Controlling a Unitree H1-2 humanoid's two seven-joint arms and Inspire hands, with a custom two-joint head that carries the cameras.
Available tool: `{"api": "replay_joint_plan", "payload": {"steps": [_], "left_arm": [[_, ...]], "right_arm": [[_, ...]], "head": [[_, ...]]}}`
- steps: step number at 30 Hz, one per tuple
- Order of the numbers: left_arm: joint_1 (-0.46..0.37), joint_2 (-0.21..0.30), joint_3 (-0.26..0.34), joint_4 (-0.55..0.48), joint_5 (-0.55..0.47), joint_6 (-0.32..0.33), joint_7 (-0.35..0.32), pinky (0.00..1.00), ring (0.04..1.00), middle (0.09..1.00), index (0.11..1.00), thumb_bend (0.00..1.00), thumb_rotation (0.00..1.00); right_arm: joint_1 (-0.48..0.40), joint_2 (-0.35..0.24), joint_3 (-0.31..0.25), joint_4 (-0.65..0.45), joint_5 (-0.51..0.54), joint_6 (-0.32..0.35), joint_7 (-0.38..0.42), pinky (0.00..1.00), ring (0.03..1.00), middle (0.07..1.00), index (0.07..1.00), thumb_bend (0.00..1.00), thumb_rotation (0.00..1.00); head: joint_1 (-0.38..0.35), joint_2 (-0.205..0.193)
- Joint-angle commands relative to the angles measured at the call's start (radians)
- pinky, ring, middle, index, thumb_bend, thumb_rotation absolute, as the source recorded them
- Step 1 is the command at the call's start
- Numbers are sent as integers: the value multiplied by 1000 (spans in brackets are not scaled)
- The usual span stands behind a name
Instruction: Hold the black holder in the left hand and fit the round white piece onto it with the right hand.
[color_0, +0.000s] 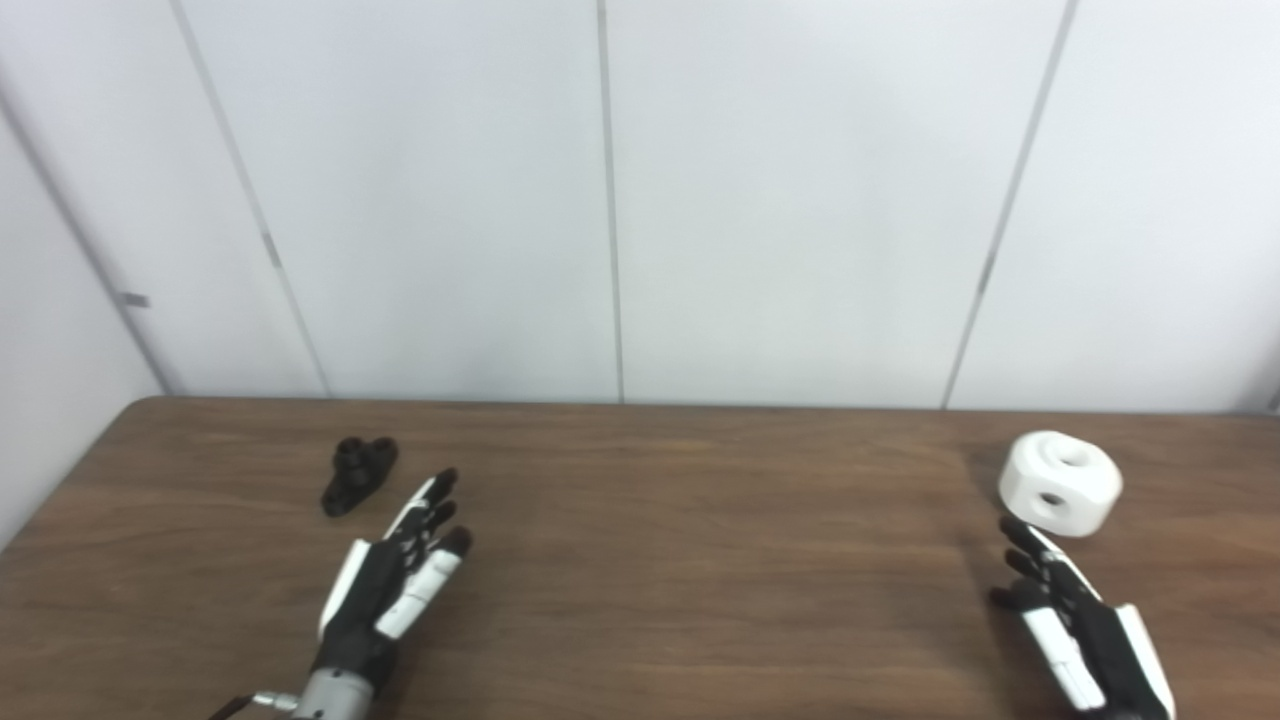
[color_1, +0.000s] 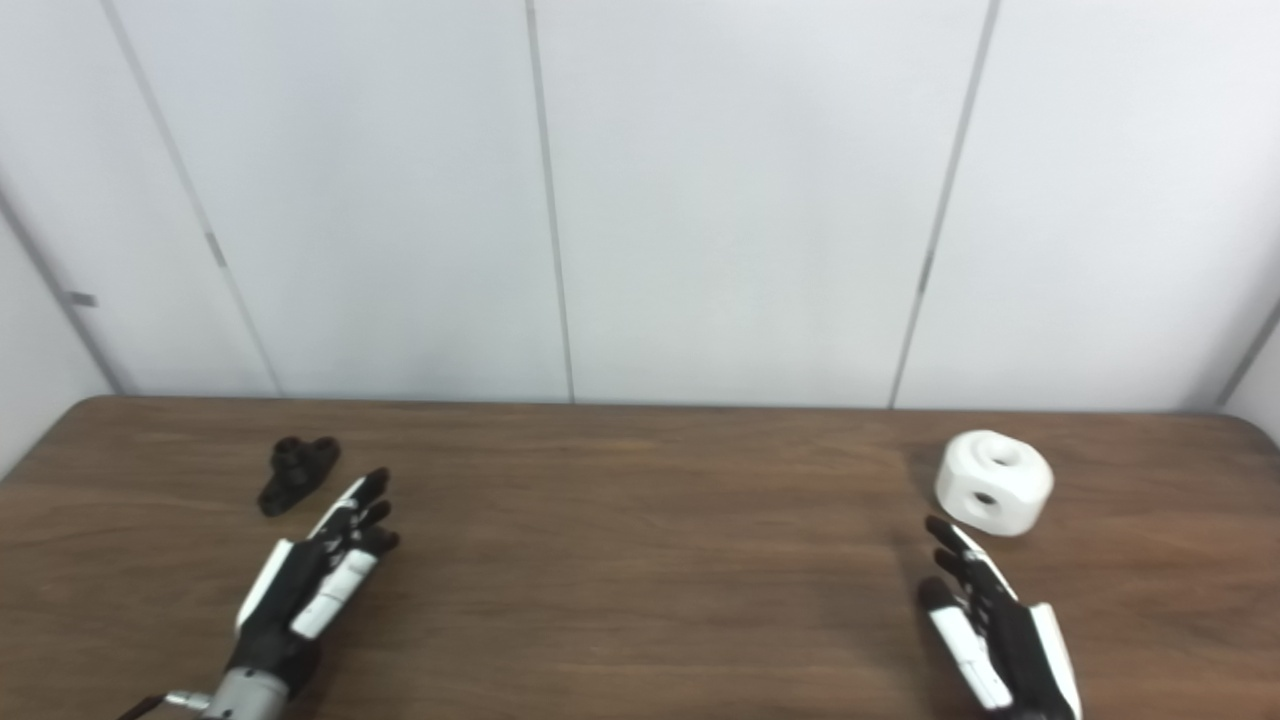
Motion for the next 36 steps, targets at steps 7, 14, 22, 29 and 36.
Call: {"api": "replay_joint_plan", "payload": {"steps": [7,14,22,29,36], "left_arm": [[-26,30,-39,-81,286,-69,118,689,825,879,860,891,714],[-34,16,-45,-143,481,-140,250,640,764,807,769,862,600],[-48,-26,-12,-132,680,-160,469,581,758,820,753,886,643],[-57,-37,18,-138,742,-56,498,604,778,861,833,783,565],[-67,-37,21,-173,825,150,448,704,833,893,887,902,598]], "right_arm": [[1,-12,-16,7,40,17,16,848,950,952,884,850,883],[-4,-25,-26,35,75,-14,34,893,978,974,892,830,886],[-7,-43,-32,45,98,-30,46,961,999,992,908,823,915],[-17,-58,-40,81,80,-66,35,957,997,989,923,828,944],[-13,-52,-57,83,58,-43,9,940,953,943,897,850,978]], "head": [[38,-13],[91,-26],[134,-27],[200,-35],[252,-43]]}}
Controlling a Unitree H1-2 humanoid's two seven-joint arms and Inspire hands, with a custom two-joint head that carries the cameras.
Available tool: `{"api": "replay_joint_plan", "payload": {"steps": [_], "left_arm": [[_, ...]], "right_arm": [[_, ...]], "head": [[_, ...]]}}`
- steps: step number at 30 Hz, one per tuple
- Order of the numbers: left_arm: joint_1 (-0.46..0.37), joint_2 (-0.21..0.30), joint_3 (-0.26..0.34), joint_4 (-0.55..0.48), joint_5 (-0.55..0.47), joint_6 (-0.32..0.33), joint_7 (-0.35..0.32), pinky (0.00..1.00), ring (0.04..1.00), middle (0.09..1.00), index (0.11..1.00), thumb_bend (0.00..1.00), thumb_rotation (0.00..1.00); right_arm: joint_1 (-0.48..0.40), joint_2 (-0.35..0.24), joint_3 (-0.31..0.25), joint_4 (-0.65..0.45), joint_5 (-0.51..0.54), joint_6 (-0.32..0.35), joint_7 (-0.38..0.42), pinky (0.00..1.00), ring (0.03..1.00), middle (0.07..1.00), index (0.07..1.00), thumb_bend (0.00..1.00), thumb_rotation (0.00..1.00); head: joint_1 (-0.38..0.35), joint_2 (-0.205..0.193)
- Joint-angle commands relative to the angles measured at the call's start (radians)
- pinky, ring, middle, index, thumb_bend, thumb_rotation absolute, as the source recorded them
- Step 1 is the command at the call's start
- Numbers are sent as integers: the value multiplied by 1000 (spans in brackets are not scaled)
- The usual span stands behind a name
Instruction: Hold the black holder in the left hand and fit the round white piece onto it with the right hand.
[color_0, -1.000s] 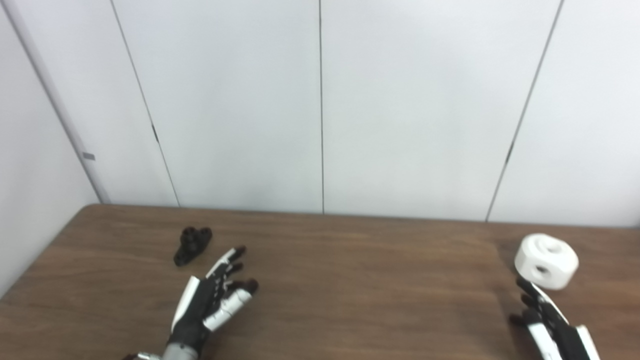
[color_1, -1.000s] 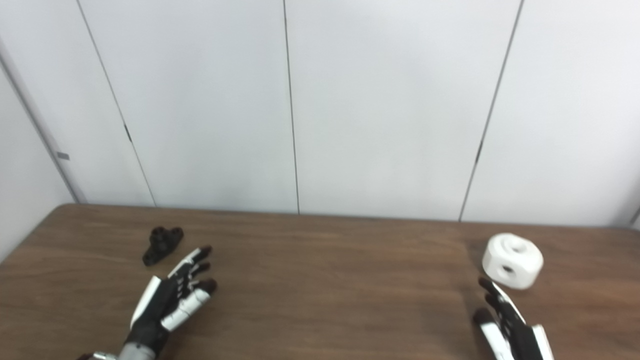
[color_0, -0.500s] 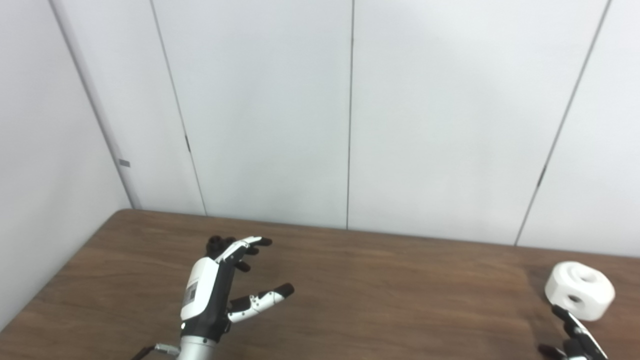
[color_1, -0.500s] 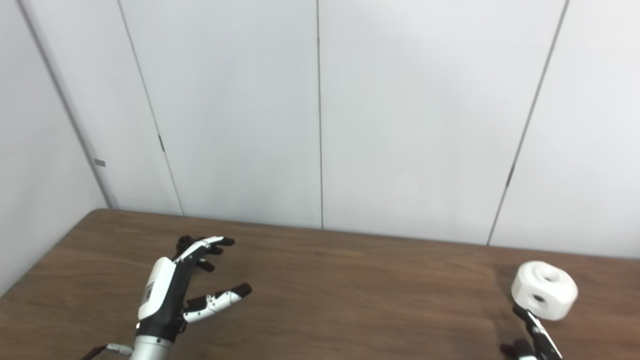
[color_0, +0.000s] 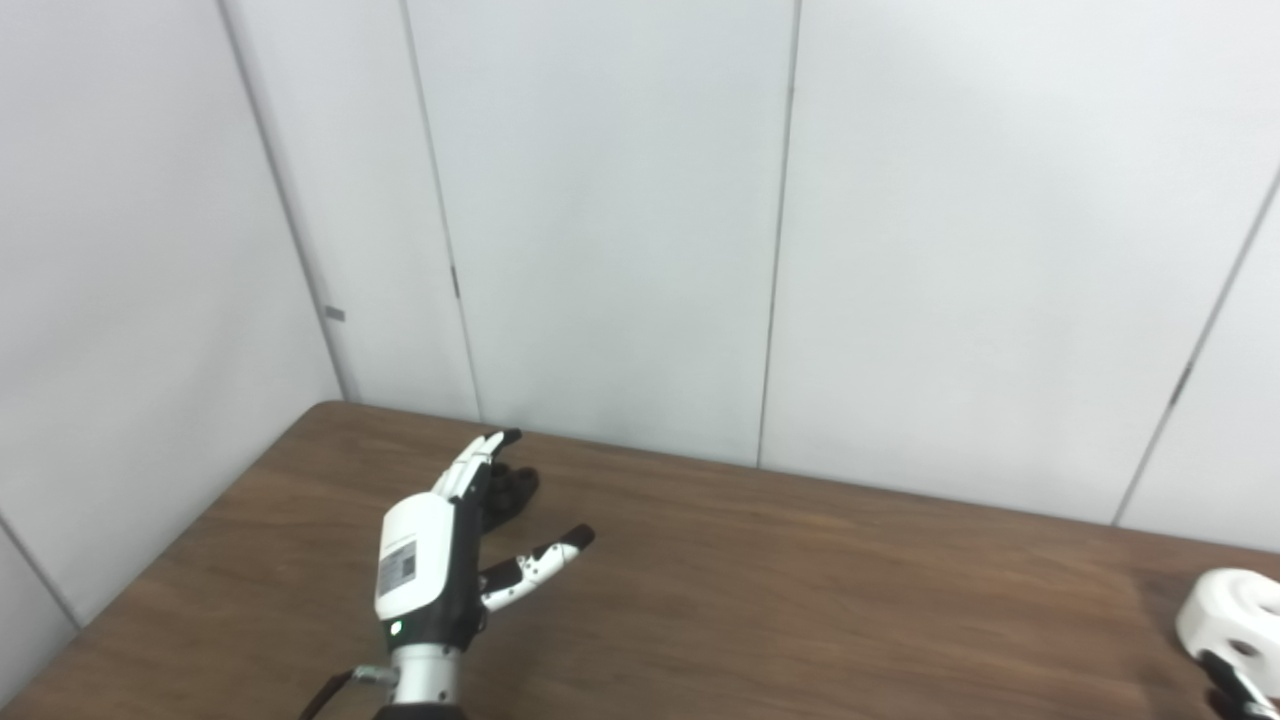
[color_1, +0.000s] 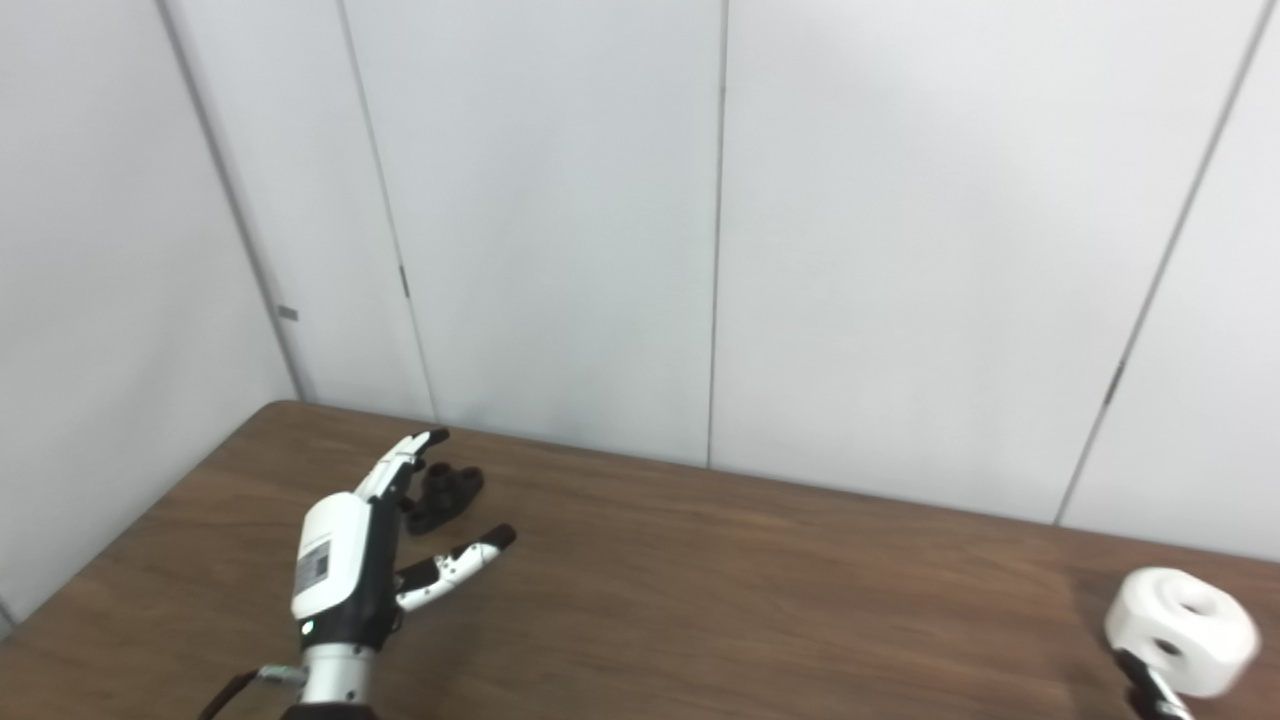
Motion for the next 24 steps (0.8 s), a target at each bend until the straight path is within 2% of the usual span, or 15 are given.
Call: {"api": "replay_joint_plan", "payload": {"steps": [1,5,7,10,15,16,20,24], "left_arm": [[-43,10,0,-45,34,28,14,723,834,889,886,920,596],[-54,4,-3,-50,88,113,25,801,850,888,890,947,570],[-60,-1,-2,-53,113,159,23,760,841,880,882,955,552],[-71,-1,12,-42,110,214,21,756,846,887,877,963,531],[-90,2,32,-22,88,320,-38,769,856,894,872,970,481],[-94,-1,38,-17,84,336,-52,798,874,911,883,971,461],[-119,-24,98,19,73,349,-109,870,913,944,896,974,410],[-156,-33,163,96,83,349,-153,848,945,967,893,974,391]], "right_arm": [[7,-14,-25,7,-5,34,-17,940,956,946,898,857,974],[4,-23,-33,38,9,-5,-6,969,974,958,901,828,970],[4,-24,-37,38,23,4,-2,968,984,965,904,820,955],[5,-30,-35,30,24,11,7,983,998,985,923,796,965],[3,-33,-41,24,54,31,22,1000,1000,998,939,810,960],[4,-35,-42,20,62,36,25,1000,1000,1000,944,800,951],[5,-39,-44,22,81,35,32,1000,1000,1000,947,806,940],[4,-42,-43,31,74,29,29,1000,1000,1000,950,797,947]], "head": [[2,-1],[40,-6],[49,-5],[53,-7],[83,-11],[86,-11],[96,-10],[104,-14]]}}
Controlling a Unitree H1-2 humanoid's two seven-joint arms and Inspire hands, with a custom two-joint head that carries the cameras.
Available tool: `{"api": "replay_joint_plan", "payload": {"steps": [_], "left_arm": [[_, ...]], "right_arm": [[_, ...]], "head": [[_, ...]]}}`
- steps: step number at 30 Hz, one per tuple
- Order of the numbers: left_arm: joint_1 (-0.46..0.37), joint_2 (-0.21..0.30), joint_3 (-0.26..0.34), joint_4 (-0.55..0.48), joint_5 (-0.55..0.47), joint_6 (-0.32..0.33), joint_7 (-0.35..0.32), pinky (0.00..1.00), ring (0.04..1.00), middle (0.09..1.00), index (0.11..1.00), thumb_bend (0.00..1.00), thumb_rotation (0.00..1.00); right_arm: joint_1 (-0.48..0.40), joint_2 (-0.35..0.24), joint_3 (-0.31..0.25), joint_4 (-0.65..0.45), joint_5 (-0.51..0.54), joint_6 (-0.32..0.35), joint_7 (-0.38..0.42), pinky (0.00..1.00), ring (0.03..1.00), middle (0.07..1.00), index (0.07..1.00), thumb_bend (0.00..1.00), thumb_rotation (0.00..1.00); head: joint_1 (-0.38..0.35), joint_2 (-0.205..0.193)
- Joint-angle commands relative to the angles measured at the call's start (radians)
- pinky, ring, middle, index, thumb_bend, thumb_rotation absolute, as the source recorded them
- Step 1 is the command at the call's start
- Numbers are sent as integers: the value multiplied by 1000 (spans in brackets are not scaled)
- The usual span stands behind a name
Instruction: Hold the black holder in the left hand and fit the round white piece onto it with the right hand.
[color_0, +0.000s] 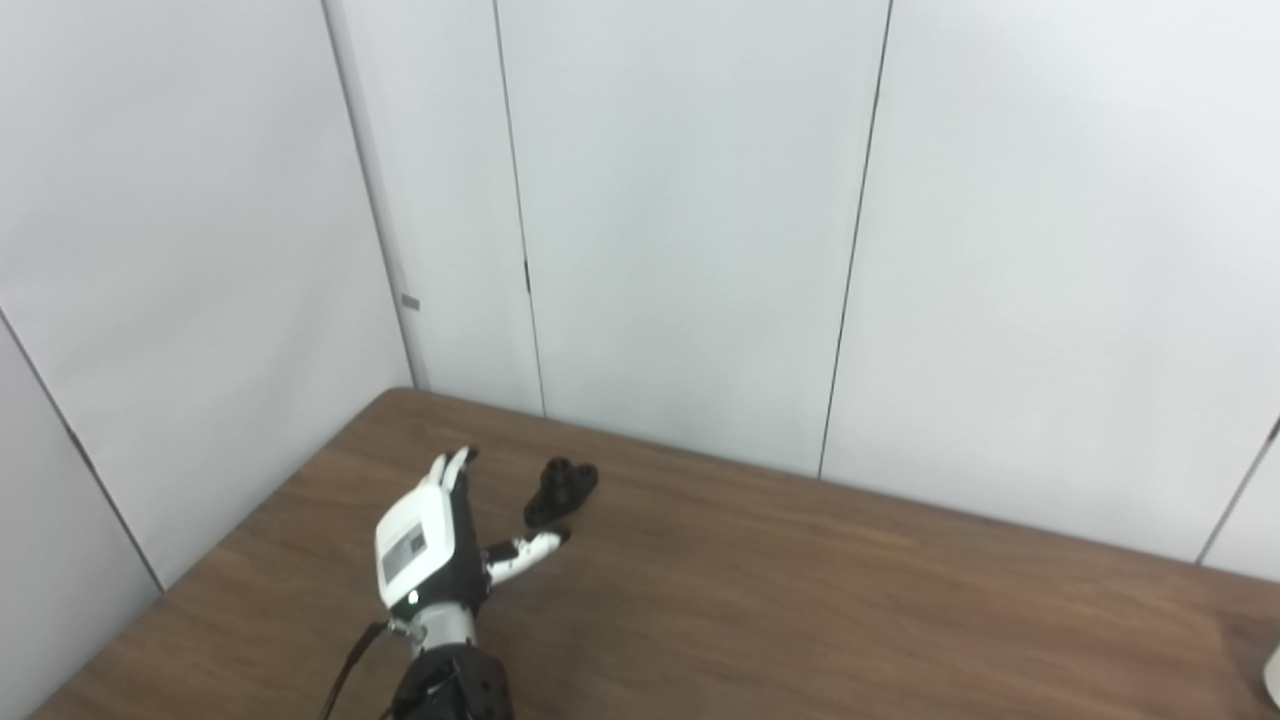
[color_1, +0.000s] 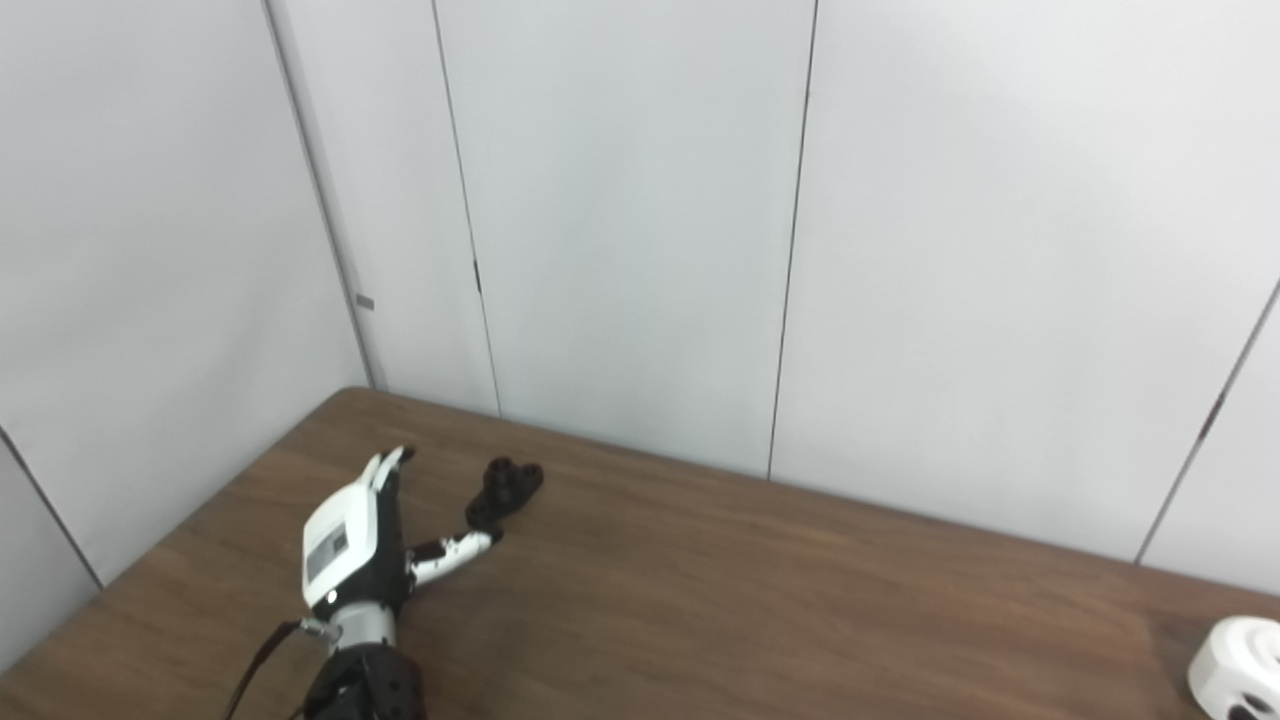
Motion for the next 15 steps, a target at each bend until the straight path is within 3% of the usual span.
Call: {"api": "replay_joint_plan", "payload": {"steps": [1,4,7,11,15], "left_arm": [[-49,6,23,7,8,-2,-8,860,962,981,900,967,382],[-74,3,56,61,-11,-2,-32,874,979,998,887,958,348],[-91,12,68,113,-2,-2,-49,838,968,998,876,968,390],[-105,20,68,164,-17,-2,-26,843,970,996,866,972,388],[-124,20,70,217,-26,-2,-14,928,994,1000,881,975,397]], "right_arm": [[11,-23,-19,9,-11,25,-10,1000,1000,1000,951,795,948],[11,-27,-18,11,-11,25,-5,1000,1000,1000,956,794,954],[12,-25,-18,15,-24,23,-14,1000,1000,1000,956,825,962],[13,-23,-18,9,-17,27,-10,1000,1000,1000,962,818,957],[11,-23,-20,14,-14,20,-9,1000,1000,1000,955,796,953]], "head": [[1,-1],[-1,2],[-5,4],[-9,4],[-10,4]]}}
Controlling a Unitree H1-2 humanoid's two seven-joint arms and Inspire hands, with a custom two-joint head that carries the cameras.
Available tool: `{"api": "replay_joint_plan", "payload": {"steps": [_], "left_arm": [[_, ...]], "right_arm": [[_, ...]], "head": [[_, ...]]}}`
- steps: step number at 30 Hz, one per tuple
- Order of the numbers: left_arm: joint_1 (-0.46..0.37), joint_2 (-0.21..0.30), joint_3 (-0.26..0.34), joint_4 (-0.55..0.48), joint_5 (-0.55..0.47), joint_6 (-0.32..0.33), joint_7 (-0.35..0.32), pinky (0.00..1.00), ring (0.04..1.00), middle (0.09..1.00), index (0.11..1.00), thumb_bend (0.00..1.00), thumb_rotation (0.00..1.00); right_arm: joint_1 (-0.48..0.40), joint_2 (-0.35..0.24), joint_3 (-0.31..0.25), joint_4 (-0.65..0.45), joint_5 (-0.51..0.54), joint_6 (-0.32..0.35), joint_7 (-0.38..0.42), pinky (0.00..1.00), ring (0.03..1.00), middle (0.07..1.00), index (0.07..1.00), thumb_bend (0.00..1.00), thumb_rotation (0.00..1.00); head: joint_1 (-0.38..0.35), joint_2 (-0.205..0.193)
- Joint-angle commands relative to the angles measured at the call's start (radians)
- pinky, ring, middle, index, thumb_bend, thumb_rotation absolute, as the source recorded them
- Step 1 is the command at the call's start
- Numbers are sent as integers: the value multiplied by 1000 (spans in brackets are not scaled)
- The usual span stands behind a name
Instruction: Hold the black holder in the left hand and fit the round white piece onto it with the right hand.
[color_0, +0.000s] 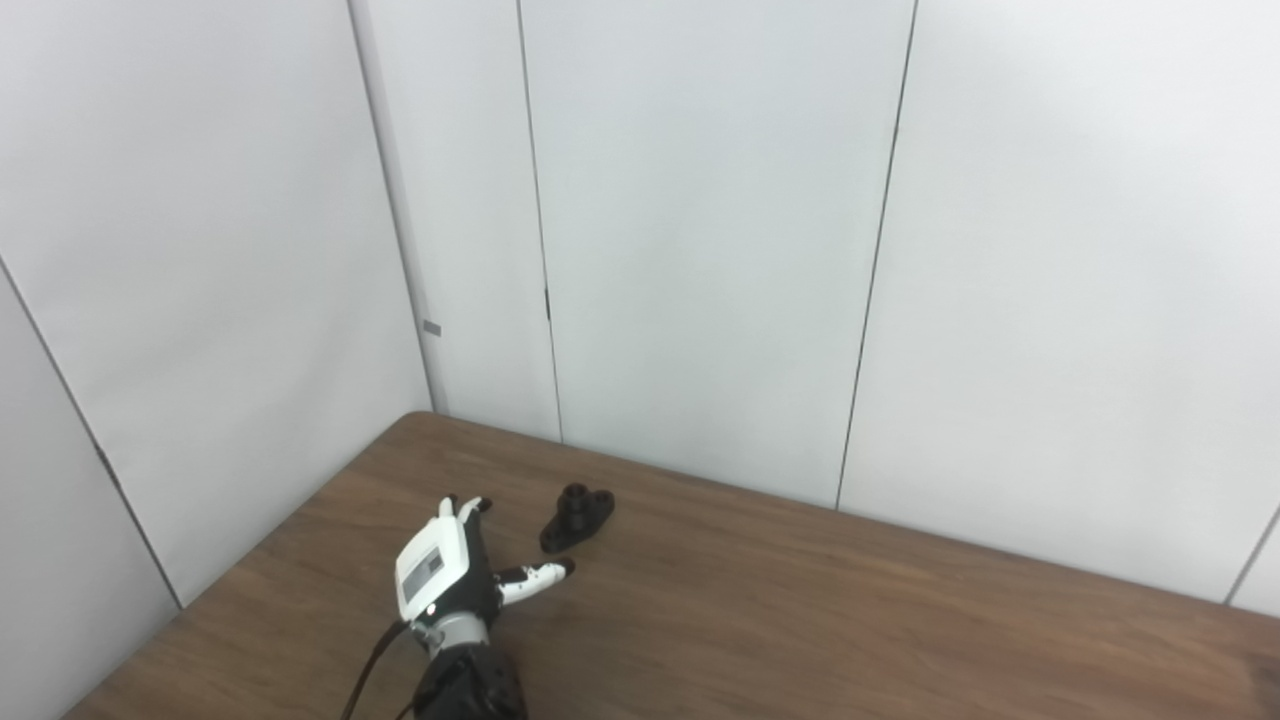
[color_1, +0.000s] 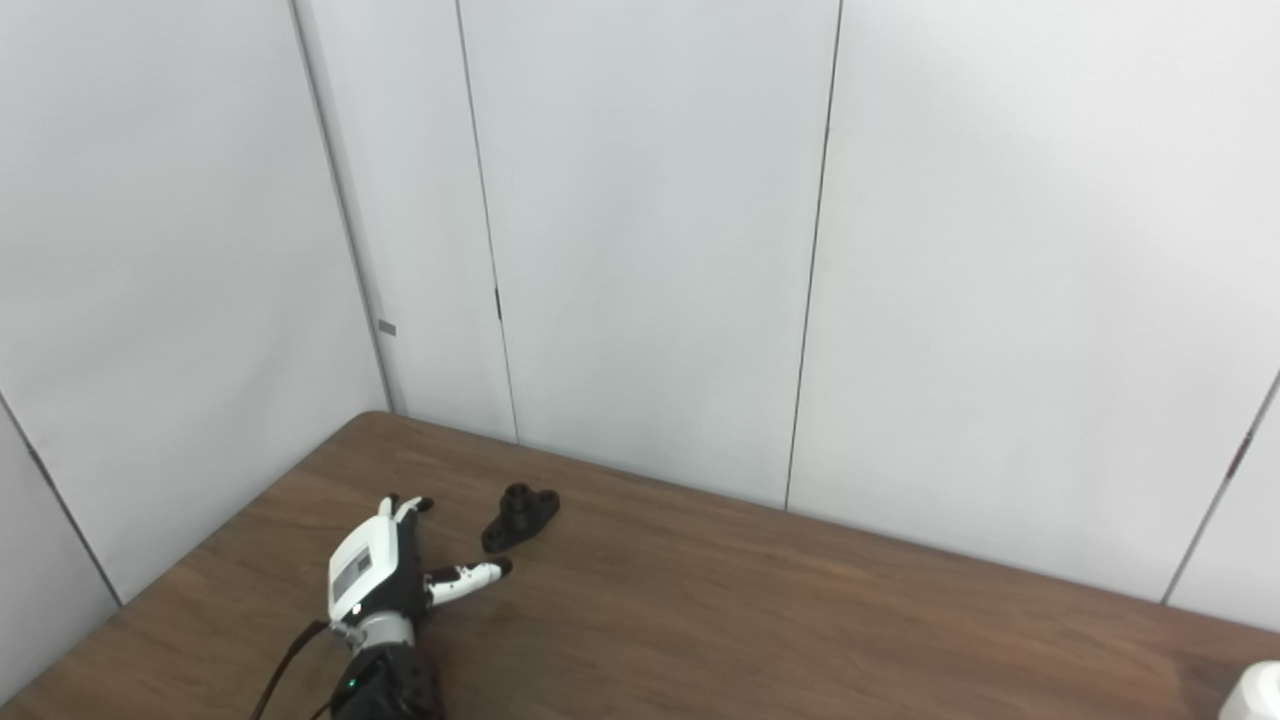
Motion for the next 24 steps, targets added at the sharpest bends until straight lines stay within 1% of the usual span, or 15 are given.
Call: {"api": "replay_joint_plan", "payload": {"steps": [1,4,8,9,11,14,16,19,22,24], "left_arm": [[-34,10,0,32,-15,6,12,952,998,1000,884,978,396],[-43,21,-19,75,-62,5,55,993,1000,1000,883,988,390],[-52,32,-41,115,-119,2,102,1000,1000,1000,877,993,377],[-54,37,-50,125,-125,2,115,1000,1000,1000,869,997,376],[-58,46,-68,144,-137,1,137,1000,997,1000,859,1000,379],[-65,57,-91,167,-167,2,144,988,998,1000,861,1000,381],[-67,61,-103,175,-180,4,146,998,998,1000,864,1000,371],[-70,65,-122,196,-212,-12,162,1000,998,1000,860,1000,361],[-73,68,-134,226,-243,-38,195,997,996,1000,851,1000,342],[-75,72,-142,249,-260,-57,218,986,993,1000,845,1000,334]], "right_arm": [[11,-21,-20,14,-12,20,-12,1000,1000,1000,953,799,953],[11,-23,-19,12,-6,25,-7,1000,1000,1000,959,800,953],[12,-23,-20,15,-6,18,-6,1000,1000,1000,960,796,953],[12,-23,-20,17,-7,15,-6,1000,1000,1000,961,783,952],[13,-21,-21,13,-1,19,-5,1000,1000,1000,964,790,948],[14,-20,-21,17,-9,14,-10,1000,1000,1000,962,800,948],[15,-20,-20,18,-14,10,-13,1000,1000,1000,960,804,954],[19,-15,-20,2,-19,30,-18,1000,1000,1000,956,821,958],[20,-17,-20,7,-12,16,-11,1000,1000,1000,959,814,958],[23,-18,-19,0,-10,19,-7,1000,1000,1000,961,800,958]], "head": [[1,-1],[3,-2],[3,-2],[4,-1],[1,-1],[-2,1],[-3,2],[-4,2],[-7,4],[-10,4]]}}
